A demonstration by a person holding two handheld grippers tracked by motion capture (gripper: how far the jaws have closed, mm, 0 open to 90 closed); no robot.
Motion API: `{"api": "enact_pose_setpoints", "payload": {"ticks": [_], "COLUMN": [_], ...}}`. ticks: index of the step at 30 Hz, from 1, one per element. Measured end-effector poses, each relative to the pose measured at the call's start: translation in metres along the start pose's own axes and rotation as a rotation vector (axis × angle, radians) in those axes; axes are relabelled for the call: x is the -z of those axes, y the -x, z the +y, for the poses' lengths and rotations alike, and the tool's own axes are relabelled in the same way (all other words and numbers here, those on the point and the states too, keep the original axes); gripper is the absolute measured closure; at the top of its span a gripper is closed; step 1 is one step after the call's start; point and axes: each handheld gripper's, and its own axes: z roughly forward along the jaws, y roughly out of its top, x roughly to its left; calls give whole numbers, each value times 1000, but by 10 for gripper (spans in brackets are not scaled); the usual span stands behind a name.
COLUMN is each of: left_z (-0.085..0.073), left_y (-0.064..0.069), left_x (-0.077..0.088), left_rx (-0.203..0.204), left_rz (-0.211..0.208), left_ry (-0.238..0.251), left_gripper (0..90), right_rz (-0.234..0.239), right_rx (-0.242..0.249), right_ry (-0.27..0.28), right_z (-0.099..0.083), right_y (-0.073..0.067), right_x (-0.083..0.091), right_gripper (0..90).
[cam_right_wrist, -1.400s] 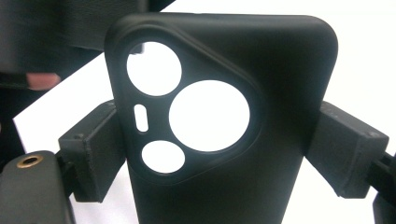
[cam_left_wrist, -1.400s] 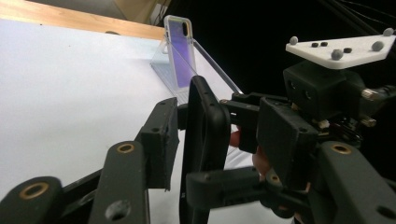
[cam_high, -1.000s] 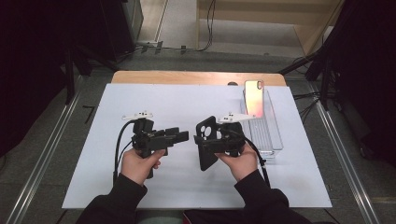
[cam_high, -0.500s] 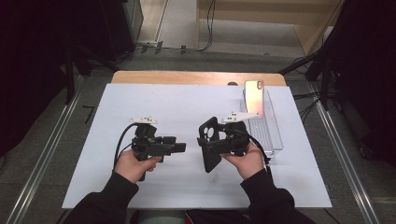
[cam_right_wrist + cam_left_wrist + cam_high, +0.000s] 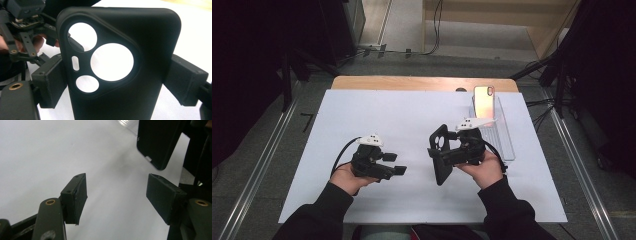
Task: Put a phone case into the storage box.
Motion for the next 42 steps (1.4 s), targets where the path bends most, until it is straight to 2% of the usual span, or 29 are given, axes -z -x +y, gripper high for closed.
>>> {"api": "enact_pose_setpoints", "payload": {"ticks": [3,8,12,16,26,42], "left_z": [-6,-16,-23,-26,-32,-40], "left_y": [-2,-5,-4,-2,-3,-4], "left_x": [2,7,10,12,19,26], "left_rx": [2,23,22,17,45,71], "left_rz": [30,15,15,15,23,38], "left_ry": [-18,-19,-39,-37,-32,-29], "left_gripper": [334,334,334,334,334,333], "right_rz": [-2,-7,-10,-5,-12,-76], "right_rx": [3,-6,-6,3,5,-20], "right_ry": [-1,-9,-3,-4,30,64], "right_z": [0,2,6,11,22,34], "right_y": [1,4,5,6,15,32], "right_x": [3,7,14,21,43,73], "right_gripper": [115,115,116,116,116,116]}}
